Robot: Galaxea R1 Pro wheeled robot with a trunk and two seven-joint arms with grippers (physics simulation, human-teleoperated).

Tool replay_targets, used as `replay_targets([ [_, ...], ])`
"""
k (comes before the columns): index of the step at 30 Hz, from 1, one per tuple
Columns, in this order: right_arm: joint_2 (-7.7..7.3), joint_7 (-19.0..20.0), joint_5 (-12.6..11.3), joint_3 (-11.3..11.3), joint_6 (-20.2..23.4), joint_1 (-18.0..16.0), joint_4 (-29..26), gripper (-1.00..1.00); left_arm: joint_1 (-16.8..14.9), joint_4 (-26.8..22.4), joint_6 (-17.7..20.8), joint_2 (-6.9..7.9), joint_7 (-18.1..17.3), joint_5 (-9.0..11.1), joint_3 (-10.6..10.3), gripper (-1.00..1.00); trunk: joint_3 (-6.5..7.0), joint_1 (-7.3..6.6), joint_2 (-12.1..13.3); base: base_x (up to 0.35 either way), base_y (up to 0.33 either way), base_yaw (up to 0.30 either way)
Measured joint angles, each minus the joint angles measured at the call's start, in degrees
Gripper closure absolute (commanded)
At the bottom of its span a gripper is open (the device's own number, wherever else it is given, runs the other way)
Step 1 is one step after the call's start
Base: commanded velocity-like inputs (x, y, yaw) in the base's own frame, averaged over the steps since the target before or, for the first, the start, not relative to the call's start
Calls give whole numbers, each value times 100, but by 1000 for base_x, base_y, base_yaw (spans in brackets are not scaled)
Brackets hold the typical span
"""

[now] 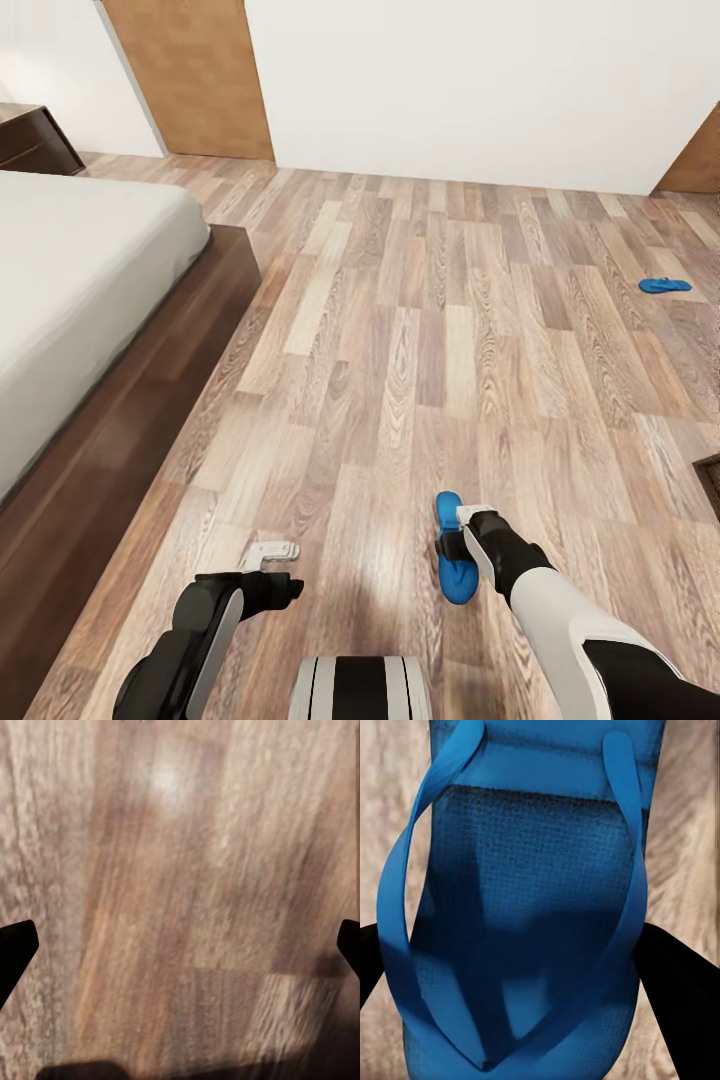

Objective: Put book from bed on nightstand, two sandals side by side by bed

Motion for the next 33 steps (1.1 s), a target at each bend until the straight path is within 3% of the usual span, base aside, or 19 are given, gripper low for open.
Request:
replay_targets([
  [14, 6, 0, 0, 1, 0, 3, -1, 100, 17, 10, -59, -3, 7, -1, 0, -100, 127, 0, 0, 0, 0, -80],
  [33, 9, -9, 16, 8, 1, 6, 4, 100, 36, 13, -111, 1, 8, -2, -1, -100, 283, 0, 0, 0, 0, -172],
])
